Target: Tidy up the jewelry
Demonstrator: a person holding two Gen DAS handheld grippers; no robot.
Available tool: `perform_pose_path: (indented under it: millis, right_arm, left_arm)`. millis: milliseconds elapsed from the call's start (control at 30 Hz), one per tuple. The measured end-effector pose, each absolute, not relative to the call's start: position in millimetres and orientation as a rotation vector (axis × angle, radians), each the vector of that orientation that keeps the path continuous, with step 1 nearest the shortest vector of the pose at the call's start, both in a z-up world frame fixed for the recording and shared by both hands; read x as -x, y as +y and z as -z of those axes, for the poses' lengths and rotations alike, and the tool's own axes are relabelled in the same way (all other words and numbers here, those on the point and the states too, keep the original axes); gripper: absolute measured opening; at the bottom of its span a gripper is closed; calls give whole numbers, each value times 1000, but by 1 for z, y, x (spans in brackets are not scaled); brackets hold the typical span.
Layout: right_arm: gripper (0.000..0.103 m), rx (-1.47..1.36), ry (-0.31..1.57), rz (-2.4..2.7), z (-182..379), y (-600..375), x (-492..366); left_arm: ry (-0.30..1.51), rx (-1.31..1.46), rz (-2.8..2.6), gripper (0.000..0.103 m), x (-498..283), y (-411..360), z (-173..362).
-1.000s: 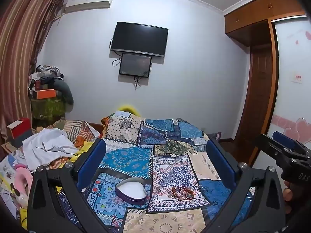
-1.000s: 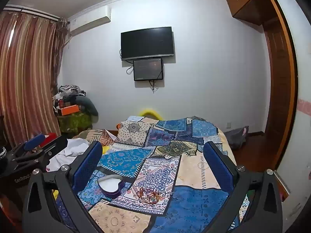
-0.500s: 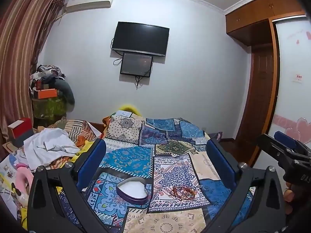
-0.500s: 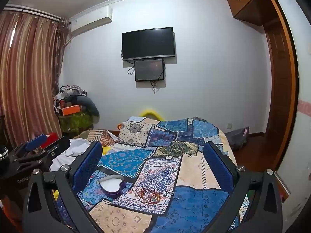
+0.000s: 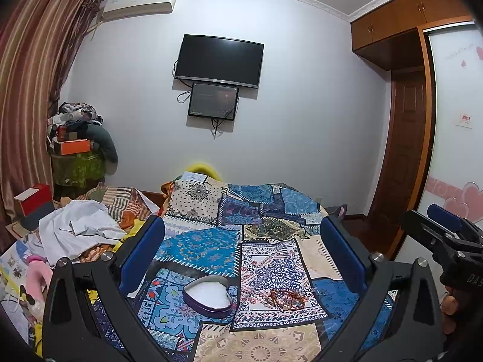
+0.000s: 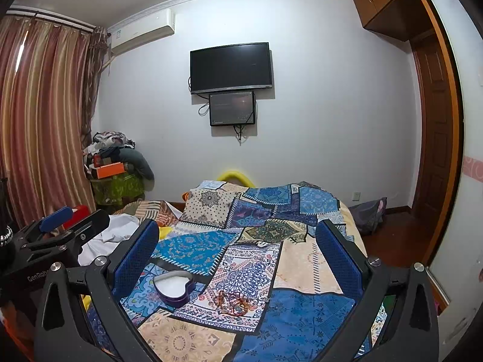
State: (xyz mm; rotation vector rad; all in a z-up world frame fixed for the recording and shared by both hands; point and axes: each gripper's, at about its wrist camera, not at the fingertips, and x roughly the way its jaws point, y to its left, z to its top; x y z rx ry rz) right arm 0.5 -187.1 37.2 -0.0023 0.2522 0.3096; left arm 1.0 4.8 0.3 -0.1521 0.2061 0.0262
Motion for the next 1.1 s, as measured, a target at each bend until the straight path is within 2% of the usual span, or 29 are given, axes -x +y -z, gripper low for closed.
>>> perform_pose_path:
  millis: [1100]
  right_arm:
    - [103,10,259,-309,-34,-186,-2]
  left_arm:
    - [222,140,-21,103,-4,-1,1]
